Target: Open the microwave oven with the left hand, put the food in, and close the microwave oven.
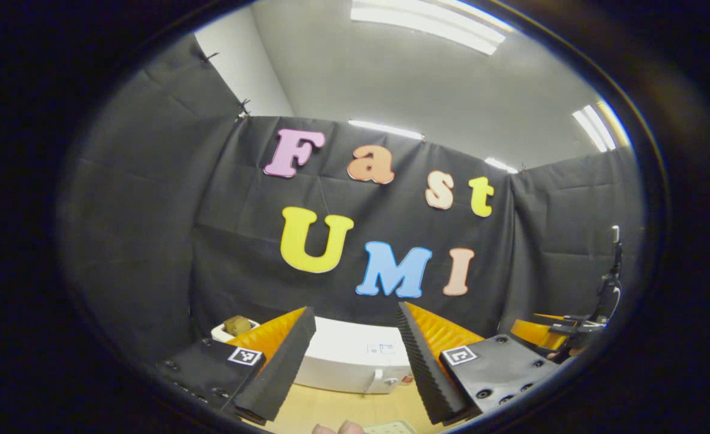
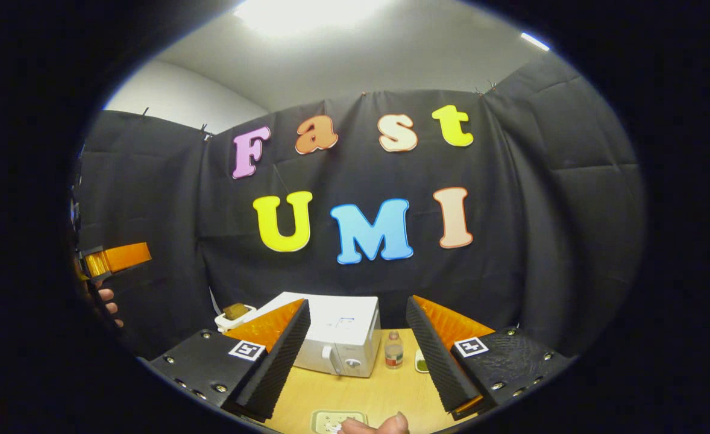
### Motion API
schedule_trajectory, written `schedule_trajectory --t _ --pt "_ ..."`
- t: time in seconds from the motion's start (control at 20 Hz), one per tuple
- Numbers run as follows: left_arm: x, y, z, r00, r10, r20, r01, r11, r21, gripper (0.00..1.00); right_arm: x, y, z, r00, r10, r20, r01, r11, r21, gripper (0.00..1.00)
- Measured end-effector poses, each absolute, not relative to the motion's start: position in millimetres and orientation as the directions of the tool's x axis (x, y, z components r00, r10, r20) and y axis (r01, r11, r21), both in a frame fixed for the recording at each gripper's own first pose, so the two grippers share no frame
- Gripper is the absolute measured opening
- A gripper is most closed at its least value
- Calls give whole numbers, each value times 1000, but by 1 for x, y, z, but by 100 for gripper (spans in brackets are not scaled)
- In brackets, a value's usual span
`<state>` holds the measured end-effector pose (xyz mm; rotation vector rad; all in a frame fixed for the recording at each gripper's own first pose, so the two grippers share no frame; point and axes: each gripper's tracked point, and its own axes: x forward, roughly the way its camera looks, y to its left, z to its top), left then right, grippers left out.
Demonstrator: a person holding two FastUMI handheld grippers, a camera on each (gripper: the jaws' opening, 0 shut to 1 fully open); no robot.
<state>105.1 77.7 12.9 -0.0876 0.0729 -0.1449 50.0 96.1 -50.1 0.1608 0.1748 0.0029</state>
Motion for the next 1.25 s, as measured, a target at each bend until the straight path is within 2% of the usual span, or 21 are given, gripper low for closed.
schedule_trajectory --t 0.2,0.5,1.05,1.25 --pt "104 81 34 988 -153 -22 152 987 -61 89 55 106 -7 997 0 -79 11 990 141 98" --pt "129 113 -7 982 -157 -101 145 983 -114 92 68 127 -34 992 -41 -122 54 993 107 98" --pt "148 119 -20 976 -191 -102 179 977 -116 91 77 139 -37 988 -56 -143 72 991 109 98" --pt "151 118 -21 975 -199 -103 189 976 -106 94 77 136 -38 987 -63 -147 80 990 115 98"
